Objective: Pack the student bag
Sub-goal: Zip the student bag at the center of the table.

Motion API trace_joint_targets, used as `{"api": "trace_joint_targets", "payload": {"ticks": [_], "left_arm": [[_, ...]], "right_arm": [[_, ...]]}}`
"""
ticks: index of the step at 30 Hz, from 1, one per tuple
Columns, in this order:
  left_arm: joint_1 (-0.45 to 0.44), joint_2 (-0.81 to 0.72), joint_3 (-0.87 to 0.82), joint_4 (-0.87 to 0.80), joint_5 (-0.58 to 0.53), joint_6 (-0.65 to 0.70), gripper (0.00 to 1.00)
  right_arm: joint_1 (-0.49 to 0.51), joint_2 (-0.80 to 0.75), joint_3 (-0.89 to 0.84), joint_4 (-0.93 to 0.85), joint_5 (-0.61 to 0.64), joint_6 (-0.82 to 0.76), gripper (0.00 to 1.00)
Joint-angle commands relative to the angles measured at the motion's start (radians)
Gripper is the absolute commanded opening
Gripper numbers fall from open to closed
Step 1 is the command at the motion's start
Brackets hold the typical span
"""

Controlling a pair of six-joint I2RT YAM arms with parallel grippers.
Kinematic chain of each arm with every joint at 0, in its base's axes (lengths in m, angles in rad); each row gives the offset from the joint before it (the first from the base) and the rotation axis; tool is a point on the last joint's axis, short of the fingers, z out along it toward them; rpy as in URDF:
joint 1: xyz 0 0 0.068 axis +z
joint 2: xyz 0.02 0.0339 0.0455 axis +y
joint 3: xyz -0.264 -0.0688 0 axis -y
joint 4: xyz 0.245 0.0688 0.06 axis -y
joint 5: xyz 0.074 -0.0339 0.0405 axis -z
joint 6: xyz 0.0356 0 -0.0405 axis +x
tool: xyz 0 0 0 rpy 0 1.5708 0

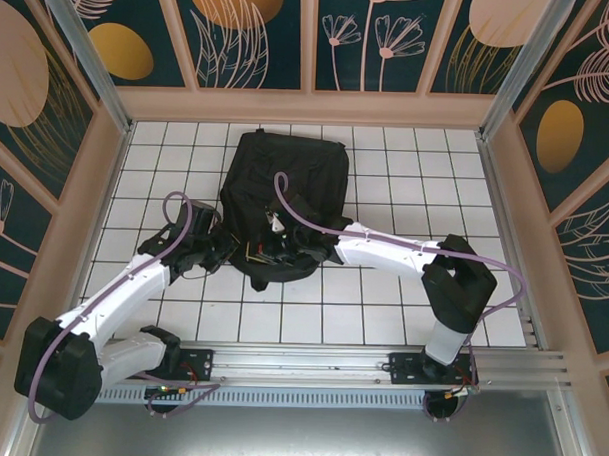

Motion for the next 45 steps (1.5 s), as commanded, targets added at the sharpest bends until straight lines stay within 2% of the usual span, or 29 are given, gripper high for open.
{"api": "trace_joint_targets", "payload": {"ticks": [1,10,19,36,41,45], "left_arm": [[-0.002,-0.026,0.028,-0.038,-0.101,0.055,0.00],[-0.002,-0.053,0.023,-0.108,-0.263,0.168,0.00],[-0.001,-0.105,-0.024,-0.142,-0.317,0.218,0.00],[-0.002,-0.141,-0.008,-0.206,-0.407,0.264,0.00],[-0.002,-0.147,-0.010,-0.214,-0.419,0.274,0.00],[-0.002,-0.159,-0.001,-0.231,-0.435,0.287,0.00]], "right_arm": [[0.006,-0.050,-0.012,-0.067,0.033,-0.036,0.00],[0.032,-0.081,-0.005,-0.208,0.032,-0.104,0.00],[0.003,-0.116,-0.015,-0.344,0.077,-0.175,0.00],[-0.164,-0.242,-0.082,-0.523,0.100,-0.342,0.00],[-0.269,-0.274,-0.109,-0.545,0.129,-0.404,0.00],[-0.316,-0.272,-0.091,-0.558,0.166,-0.445,0.00]]}}
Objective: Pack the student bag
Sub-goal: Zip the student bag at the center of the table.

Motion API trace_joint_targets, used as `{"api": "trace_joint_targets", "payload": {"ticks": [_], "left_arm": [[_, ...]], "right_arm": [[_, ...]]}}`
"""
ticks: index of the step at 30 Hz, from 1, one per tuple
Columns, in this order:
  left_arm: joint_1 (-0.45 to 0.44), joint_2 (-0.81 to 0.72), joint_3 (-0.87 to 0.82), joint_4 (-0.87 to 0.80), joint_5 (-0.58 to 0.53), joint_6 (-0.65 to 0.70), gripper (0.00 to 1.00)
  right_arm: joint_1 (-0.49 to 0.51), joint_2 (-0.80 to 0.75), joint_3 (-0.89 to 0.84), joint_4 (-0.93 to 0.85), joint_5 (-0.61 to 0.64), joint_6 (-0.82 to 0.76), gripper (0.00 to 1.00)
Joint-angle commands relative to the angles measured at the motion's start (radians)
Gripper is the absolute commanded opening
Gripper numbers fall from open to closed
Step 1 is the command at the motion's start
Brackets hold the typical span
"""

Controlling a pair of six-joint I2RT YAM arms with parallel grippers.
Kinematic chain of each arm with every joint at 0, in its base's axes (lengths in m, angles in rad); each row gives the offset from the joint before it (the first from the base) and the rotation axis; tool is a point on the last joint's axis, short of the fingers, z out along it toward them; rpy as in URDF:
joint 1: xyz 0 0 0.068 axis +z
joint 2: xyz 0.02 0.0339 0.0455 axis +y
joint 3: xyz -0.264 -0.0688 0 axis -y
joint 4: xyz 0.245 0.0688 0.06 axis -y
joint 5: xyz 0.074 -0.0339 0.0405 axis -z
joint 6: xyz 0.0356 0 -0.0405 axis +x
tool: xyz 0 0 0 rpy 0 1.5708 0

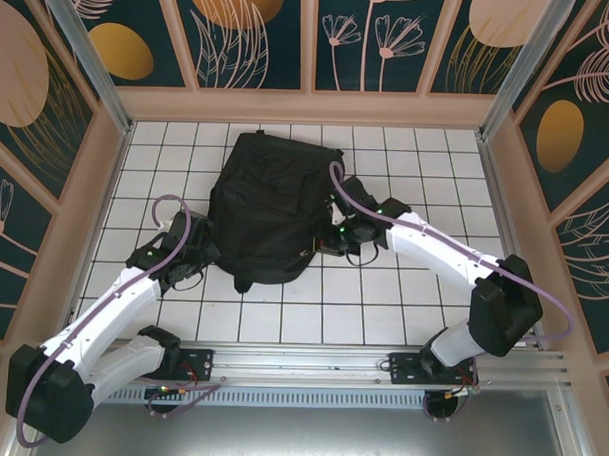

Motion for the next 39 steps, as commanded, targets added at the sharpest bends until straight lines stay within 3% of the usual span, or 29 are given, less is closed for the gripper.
{"api": "trace_joint_targets", "payload": {"ticks": [1,4,6,8,13,17,24,32,39], "left_arm": [[0.009,-0.028,0.020,-0.067,-0.128,0.036,0.00],[0.009,-0.029,0.050,-0.090,-0.120,0.042,0.04],[0.009,-0.024,0.080,-0.106,-0.081,0.042,0.30],[0.009,-0.018,0.115,-0.135,-0.037,0.037,0.47],[0.009,-0.035,0.191,-0.240,0.022,0.029,0.62],[0.009,-0.086,0.191,-0.296,0.151,-0.052,0.64],[0.008,-0.215,0.086,-0.304,0.336,-0.317,0.67],[0.002,-0.259,0.080,-0.378,0.329,-0.432,0.69],[-0.005,-0.227,-0.008,-0.295,0.351,-0.451,0.69]], "right_arm": [[-0.038,-0.029,0.006,-0.073,0.070,-0.062,0.00],[-0.032,-0.035,0.013,-0.039,0.012,-0.034,0.00],[-0.005,-0.041,0.019,-0.011,-0.022,0.004,0.00],[0.049,-0.035,0.040,0.008,-0.031,0.046,0.00],[0.187,0.006,0.091,0.055,-0.025,0.144,0.00],[0.251,0.050,0.099,0.127,-0.037,0.218,0.00],[0.325,0.143,0.169,0.221,-0.047,0.273,0.00],[0.352,0.231,0.284,0.254,-0.015,0.302,0.00],[0.401,0.303,0.359,0.260,-0.025,0.298,0.00]]}}
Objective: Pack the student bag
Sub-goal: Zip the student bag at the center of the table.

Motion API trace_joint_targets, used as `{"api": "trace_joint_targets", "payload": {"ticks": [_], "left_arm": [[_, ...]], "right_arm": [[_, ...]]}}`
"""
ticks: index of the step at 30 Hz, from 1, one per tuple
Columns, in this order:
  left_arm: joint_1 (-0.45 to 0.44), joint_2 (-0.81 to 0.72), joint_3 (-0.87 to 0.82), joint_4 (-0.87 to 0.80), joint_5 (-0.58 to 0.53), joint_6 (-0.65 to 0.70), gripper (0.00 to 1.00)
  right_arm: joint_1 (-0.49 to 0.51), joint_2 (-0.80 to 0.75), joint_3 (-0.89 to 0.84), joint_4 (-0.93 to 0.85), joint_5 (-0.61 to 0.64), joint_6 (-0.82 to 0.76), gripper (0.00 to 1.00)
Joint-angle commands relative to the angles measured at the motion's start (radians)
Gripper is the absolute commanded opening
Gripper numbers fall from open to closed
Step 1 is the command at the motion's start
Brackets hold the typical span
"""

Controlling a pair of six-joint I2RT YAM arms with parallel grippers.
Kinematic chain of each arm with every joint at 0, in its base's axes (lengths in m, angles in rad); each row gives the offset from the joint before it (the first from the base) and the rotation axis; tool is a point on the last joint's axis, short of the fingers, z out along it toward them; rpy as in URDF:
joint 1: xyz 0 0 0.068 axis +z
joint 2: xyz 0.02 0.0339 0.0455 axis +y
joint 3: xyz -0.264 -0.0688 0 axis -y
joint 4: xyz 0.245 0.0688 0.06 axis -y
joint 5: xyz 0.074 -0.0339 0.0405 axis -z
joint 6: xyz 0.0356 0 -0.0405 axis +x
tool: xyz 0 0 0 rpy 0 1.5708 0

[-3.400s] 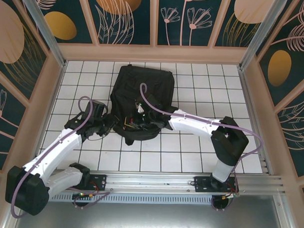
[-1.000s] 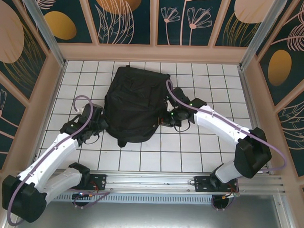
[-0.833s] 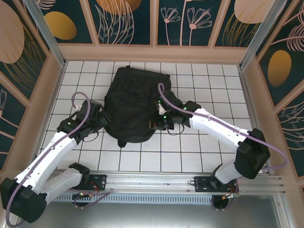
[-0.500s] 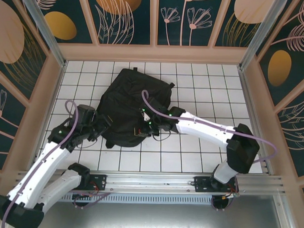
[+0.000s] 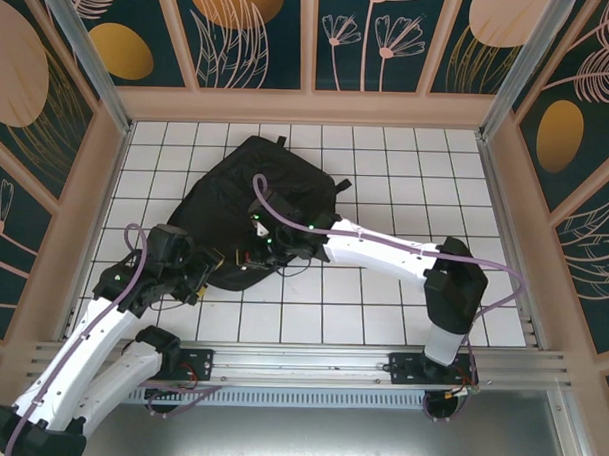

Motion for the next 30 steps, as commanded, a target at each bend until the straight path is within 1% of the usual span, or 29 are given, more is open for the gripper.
{"api": "trace_joint_targets", "payload": {"ticks": [1,3,6,10,18,21,23,26,30], "left_arm": [[-0.005,0.035,-0.072,0.057,0.033,-0.026,0.68],[-0.006,0.062,-0.106,0.095,0.050,-0.032,0.67],[-0.005,0.080,-0.105,0.137,0.034,-0.035,0.64],[-0.005,0.102,-0.085,0.149,-0.004,-0.029,0.63],[-0.005,0.111,-0.073,0.193,-0.053,-0.014,0.59],[-0.005,0.123,-0.074,0.203,-0.062,-0.009,0.56],[-0.005,0.128,-0.079,0.199,-0.070,-0.010,0.51],[-0.005,0.124,-0.085,0.178,-0.095,-0.019,0.39],[-0.005,0.098,-0.094,0.196,-0.092,-0.028,0.20]], "right_arm": [[0.026,0.023,0.059,0.044,0.000,0.010,0.00],[0.040,0.035,0.075,0.030,0.017,-0.003,0.00],[0.056,0.053,0.098,-0.004,0.044,-0.027,0.00],[0.057,0.038,0.073,-0.006,0.049,-0.029,0.00],[0.057,-0.005,0.012,-0.005,0.054,-0.053,0.00],[0.054,-0.009,-0.006,-0.002,0.056,-0.052,0.00],[0.051,-0.016,-0.016,0.006,0.057,-0.055,0.00],[0.050,-0.023,-0.017,-0.004,0.073,-0.069,0.00],[0.048,-0.023,-0.016,-0.032,0.088,-0.093,0.00]]}}
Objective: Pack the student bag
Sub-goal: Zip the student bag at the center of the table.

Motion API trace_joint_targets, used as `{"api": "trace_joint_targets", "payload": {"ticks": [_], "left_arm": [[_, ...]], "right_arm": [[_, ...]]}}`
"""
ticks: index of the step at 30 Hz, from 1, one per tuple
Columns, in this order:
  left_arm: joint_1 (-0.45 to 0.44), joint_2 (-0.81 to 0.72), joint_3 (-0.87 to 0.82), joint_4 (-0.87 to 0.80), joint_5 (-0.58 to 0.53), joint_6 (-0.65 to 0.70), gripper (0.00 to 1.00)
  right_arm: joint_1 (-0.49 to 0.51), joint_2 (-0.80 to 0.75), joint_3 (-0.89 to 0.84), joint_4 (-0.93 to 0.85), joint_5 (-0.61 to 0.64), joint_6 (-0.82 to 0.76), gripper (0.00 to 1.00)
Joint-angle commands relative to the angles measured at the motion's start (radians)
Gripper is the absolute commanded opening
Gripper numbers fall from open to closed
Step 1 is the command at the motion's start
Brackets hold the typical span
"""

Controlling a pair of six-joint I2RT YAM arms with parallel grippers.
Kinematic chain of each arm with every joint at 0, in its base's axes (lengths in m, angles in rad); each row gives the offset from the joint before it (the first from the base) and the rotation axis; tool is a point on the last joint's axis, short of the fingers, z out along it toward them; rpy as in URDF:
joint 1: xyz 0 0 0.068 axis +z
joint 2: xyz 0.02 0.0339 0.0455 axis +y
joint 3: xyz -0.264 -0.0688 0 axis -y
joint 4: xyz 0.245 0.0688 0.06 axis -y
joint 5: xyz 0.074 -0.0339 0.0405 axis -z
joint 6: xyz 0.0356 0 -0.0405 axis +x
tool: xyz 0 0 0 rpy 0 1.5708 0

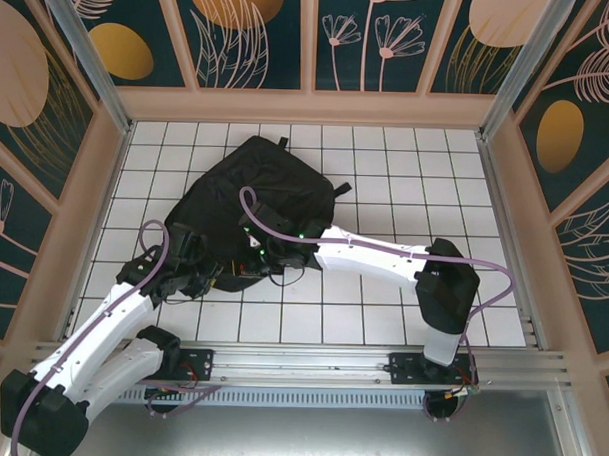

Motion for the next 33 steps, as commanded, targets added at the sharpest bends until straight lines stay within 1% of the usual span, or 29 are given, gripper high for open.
{"api": "trace_joint_targets", "payload": {"ticks": [1,4,5,11,17,21,26,28,29,30,32,33], "left_arm": [[-0.005,-0.027,0.003,0.016,-0.025,0.003,0.15],[-0.005,-0.036,0.006,0.008,-0.036,0.019,0.02],[-0.005,-0.040,0.005,0.003,-0.042,0.026,0.00],[-0.005,-0.057,-0.017,-0.020,-0.106,0.051,0.00],[-0.005,-0.062,-0.027,-0.023,-0.126,0.066,0.00],[-0.004,-0.064,-0.025,-0.024,-0.137,0.074,0.00],[-0.005,-0.068,-0.034,-0.012,-0.128,0.079,0.00],[-0.005,-0.065,-0.040,0.012,-0.109,0.088,0.00],[-0.005,-0.062,-0.049,0.050,-0.079,0.105,0.00],[-0.005,-0.055,-0.060,0.097,-0.040,0.121,0.03],[-0.005,-0.033,-0.058,0.142,0.011,0.145,0.30],[-0.005,-0.022,-0.048,0.149,0.019,0.167,0.41]], "right_arm": [[-0.001,-0.043,-0.015,-0.021,0.025,-0.041,0.00],[-0.013,-0.048,-0.026,-0.038,0.031,-0.051,0.00],[-0.016,-0.054,-0.033,-0.038,0.033,-0.052,0.00],[-0.061,-0.078,-0.068,-0.045,0.045,-0.078,0.00],[-0.102,-0.104,-0.096,-0.085,0.087,-0.108,0.00],[-0.153,-0.151,-0.159,-0.082,0.110,-0.118,0.00],[-0.217,-0.216,-0.238,-0.063,0.128,-0.116,0.00],[-0.225,-0.229,-0.251,-0.055,0.136,-0.116,0.00],[-0.228,-0.228,-0.253,-0.051,0.131,-0.114,0.00],[-0.228,-0.226,-0.252,-0.042,0.118,-0.116,0.00],[-0.227,-0.216,-0.241,-0.035,0.103,-0.114,0.00],[-0.227,-0.215,-0.234,-0.039,0.111,-0.116,0.00]]}}
